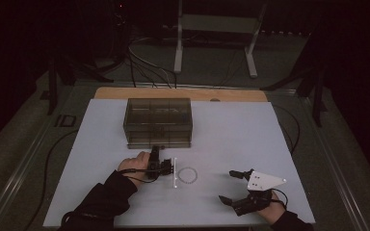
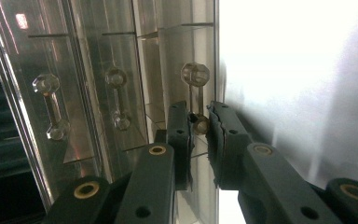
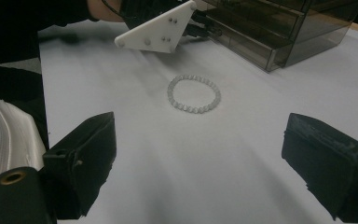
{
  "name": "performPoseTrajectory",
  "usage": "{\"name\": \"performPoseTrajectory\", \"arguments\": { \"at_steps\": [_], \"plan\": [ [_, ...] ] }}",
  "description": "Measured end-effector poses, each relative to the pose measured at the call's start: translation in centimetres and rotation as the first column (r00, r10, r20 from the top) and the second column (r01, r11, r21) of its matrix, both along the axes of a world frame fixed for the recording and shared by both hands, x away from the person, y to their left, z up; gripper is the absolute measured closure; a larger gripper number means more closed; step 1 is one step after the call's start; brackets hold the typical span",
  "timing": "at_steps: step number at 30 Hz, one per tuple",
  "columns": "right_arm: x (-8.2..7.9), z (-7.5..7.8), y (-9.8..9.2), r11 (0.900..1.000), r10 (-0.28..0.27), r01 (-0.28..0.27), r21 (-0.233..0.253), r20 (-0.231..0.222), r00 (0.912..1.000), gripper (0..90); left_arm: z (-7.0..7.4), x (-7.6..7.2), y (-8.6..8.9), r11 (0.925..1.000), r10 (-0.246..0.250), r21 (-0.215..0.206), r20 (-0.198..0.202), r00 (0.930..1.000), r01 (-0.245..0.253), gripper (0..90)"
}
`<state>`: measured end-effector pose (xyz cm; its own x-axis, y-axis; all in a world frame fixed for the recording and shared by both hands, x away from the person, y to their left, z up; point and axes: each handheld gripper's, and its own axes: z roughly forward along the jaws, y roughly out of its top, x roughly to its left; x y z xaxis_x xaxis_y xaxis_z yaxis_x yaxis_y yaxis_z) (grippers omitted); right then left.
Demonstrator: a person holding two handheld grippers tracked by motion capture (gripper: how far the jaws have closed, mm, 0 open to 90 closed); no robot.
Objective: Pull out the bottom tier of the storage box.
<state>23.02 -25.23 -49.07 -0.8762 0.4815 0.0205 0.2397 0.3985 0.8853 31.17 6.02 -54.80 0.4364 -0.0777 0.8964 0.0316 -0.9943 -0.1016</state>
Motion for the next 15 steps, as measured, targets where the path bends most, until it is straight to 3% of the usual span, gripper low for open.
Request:
{"name": "performPoseTrajectory", "arguments": {
  "at_steps": [6, 7, 8, 10, 13, 15],
  "plan": [
    [0.0, 0.0, 0.0, 1.000, -0.001, 0.001, 0.003, 0.000, 1.0000, 9.9, 0.3, 0.2, 0.2, 0.9996, -0.029, -0.003, -0.019, 0.9994, 0.029, 78.0],
    [0.0, 0.0, 0.0, 1.000, -0.001, 0.001, 0.001, 0.000, 1.0000, 9.9, 0.4, 0.1, 0.3, 0.9994, -0.033, 0.011, -0.045, 0.9985, 0.034, 78.0],
    [0.0, 0.0, 0.0, 1.000, 0.000, 0.000, 0.001, 0.000, 1.0000, 9.9, 0.4, 0.0, 0.4, 0.9987, -0.046, 0.020, -0.060, 0.9972, 0.047, 71.1],
    [0.0, 0.0, 0.0, 1.000, -0.001, 0.001, 0.005, -0.002, 1.0000, 9.9, 0.3, -0.1, 0.5, 0.9981, -0.061, 0.009, -0.045, 0.9972, 0.061, 66.2],
    [0.0, 0.0, -0.1, 1.000, -0.002, 0.002, 0.002, -0.001, 1.0000, 9.9, 0.9, -0.2, 0.9, 0.9984, -0.050, -0.029, -0.062, 0.9968, 0.048, 58.1],
    [0.0, 0.0, 0.0, 1.000, -0.003, 0.003, 0.005, 0.000, 1.0000, 9.9, 1.5, -0.1, 1.2, 0.9968, -0.044, -0.071, -0.112, 0.9928, 0.036, 56.2]
  ]
}}
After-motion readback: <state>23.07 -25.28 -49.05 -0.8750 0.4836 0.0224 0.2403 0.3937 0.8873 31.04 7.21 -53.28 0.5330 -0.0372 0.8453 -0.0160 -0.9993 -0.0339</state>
